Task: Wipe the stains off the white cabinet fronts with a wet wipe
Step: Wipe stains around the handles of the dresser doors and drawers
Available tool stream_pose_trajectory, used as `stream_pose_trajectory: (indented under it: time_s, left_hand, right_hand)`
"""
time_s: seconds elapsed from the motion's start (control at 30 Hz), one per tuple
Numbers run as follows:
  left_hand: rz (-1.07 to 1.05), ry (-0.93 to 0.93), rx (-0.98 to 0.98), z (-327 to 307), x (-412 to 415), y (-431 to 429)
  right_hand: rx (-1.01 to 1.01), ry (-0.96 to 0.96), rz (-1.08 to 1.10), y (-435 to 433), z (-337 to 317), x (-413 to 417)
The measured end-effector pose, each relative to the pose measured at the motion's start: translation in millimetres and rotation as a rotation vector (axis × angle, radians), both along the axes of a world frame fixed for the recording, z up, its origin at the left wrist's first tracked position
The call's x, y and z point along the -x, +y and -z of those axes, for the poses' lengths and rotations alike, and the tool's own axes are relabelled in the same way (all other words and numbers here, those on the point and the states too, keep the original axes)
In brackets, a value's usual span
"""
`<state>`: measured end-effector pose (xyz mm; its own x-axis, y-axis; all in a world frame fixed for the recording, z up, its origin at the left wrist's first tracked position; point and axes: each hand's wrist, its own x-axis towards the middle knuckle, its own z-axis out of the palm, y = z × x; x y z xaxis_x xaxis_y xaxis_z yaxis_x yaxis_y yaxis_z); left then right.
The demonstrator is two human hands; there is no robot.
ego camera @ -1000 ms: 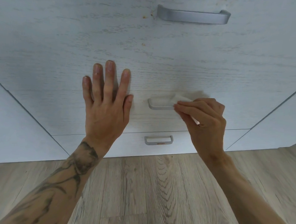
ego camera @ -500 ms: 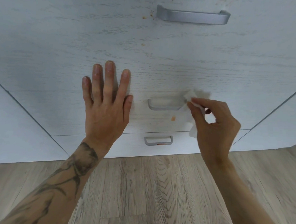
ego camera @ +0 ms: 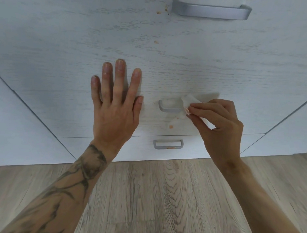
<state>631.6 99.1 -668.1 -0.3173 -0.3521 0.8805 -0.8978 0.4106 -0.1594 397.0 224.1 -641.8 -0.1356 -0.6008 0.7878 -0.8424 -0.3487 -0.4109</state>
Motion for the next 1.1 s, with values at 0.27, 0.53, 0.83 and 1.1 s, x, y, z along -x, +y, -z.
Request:
stream_pose_trajectory:
  time_s: [0.27,0.53,0.83,1.1]
  left_hand:
    - [0.001,0.006,-0.003,1,1,-1]
    - [-0.017,0.007,-0.003,2,2,-3]
    - [-0.018,-0.001,-0.007,0,1,0]
    - [-0.021,-0.001,-0.002,2,2,-1]
  right_hand:
    - [0.087,-0.014,0.031,-16,1,-43]
    - [0.031,0.029,0.202,-29,-11,-79]
    - [0.126,0.016,0.341,-34,-5,-93]
    - [0.110,0.015,0.336,-35,-5,-91]
